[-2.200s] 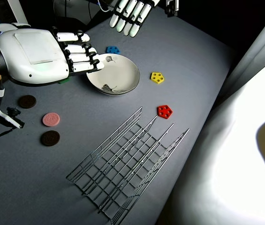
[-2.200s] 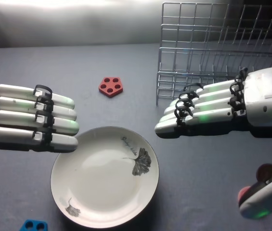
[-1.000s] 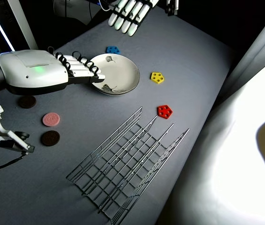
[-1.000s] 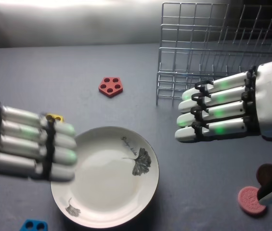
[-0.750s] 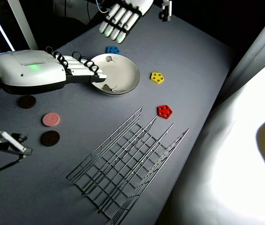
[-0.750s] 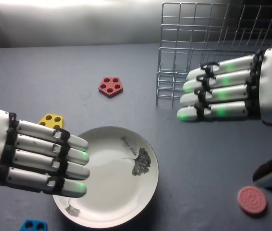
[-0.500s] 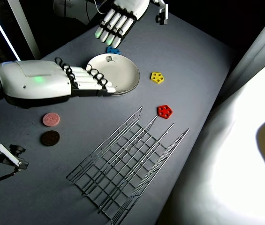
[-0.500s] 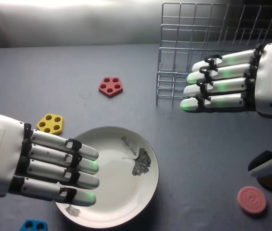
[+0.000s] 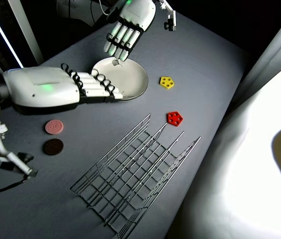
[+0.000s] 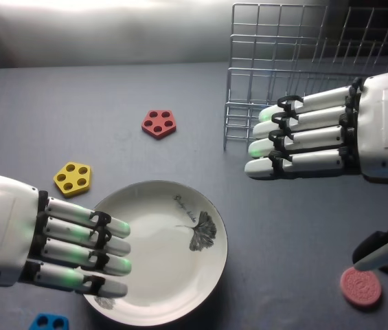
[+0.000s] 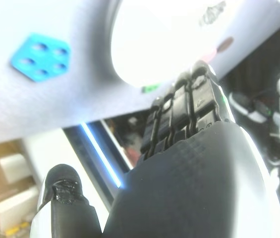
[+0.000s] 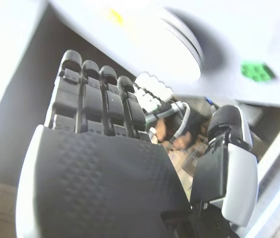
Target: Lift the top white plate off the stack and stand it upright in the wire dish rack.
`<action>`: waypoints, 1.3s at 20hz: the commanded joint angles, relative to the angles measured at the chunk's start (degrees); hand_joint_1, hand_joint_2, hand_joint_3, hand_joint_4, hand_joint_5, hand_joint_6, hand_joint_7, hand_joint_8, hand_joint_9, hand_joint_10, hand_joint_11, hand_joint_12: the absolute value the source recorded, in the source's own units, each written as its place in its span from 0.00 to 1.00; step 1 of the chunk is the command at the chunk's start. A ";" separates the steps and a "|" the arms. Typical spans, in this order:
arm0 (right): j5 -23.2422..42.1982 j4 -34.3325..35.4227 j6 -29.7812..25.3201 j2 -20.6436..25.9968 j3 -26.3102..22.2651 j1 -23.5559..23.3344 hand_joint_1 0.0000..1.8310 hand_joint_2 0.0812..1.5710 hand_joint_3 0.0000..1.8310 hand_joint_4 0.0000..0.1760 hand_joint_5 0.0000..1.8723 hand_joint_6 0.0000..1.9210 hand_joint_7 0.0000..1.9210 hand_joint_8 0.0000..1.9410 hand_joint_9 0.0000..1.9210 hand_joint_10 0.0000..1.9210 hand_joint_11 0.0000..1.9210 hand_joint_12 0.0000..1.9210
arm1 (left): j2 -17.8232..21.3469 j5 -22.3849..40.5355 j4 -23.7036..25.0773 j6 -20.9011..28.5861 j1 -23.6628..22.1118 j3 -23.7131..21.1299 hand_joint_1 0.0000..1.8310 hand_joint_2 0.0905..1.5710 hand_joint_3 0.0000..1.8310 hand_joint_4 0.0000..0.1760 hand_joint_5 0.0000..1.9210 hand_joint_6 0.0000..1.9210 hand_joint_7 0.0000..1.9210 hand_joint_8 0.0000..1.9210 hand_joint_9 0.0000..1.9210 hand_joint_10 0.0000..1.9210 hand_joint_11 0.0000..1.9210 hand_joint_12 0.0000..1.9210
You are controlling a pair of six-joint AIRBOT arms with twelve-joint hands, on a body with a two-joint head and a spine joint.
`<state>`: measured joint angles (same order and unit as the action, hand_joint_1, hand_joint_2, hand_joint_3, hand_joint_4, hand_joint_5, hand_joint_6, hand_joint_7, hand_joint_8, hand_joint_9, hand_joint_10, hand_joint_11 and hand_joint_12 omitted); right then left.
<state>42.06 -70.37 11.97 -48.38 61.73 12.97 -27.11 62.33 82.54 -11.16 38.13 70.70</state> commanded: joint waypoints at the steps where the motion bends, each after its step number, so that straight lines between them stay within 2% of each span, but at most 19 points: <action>1: 4.23 2.94 -0.32 0.53 0.49 0.08 0.13 0.61 0.00 0.00 0.04 0.00 0.04 0.00 0.04 0.00 0.05 0.00 | -0.25 3.16 -2.90 -0.27 -1.06 -0.04 0.06 0.60 0.00 0.00 0.01 0.00 0.01 0.00 0.01 0.00 0.03 0.02; 4: 6.74 3.97 -2.29 -0.54 2.24 0.97 0.11 0.61 0.00 0.00 0.03 0.00 0.04 0.00 0.04 0.00 0.06 0.01 | -0.98 2.31 -1.98 -1.08 -0.96 0.40 0.07 0.60 0.00 0.00 0.01 0.00 0.01 0.00 0.00 0.00 0.01 0.01; 13: 8.84 4.74 -3.56 -4.01 6.50 2.35 0.13 0.62 0.00 0.00 0.05 0.00 0.05 0.00 0.05 0.00 0.07 0.01 | -2.65 -0.74 -0.83 -3.35 0.28 0.91 0.10 0.60 0.00 0.00 0.00 0.00 0.01 0.00 0.01 0.00 0.01 0.01; 26: 10.33 2.40 -2.97 -8.91 9.25 4.02 0.13 0.62 0.00 0.00 0.06 0.00 0.05 0.00 0.05 0.00 0.07 0.01 | -4.43 -5.06 0.32 -5.25 1.81 2.42 0.09 0.60 0.00 0.00 0.00 0.00 0.01 0.00 0.02 0.00 0.03 0.01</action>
<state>48.53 -71.81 8.91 -58.11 71.18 17.10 -31.53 54.61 85.32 -16.36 40.80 73.17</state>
